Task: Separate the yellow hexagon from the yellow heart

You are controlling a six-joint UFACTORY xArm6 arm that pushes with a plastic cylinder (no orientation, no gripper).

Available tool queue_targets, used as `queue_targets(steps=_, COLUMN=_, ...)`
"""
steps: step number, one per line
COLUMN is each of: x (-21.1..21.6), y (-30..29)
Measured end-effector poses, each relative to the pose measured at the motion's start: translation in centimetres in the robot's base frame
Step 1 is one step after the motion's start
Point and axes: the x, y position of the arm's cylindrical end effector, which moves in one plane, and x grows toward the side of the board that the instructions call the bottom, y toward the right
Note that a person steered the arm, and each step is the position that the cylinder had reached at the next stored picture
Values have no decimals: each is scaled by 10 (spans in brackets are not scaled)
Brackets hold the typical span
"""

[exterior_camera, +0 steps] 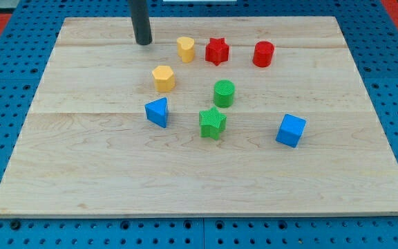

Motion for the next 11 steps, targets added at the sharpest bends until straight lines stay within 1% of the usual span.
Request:
queue_targets(steps=1, x=-25, y=40)
queue_targets(steps=2, x=-19, y=74)
queue_targets(steps=5, x=18, y=76)
queue_targets(steps=9, x=31, y=74)
queue_targets(steps=11, x=49, y=70)
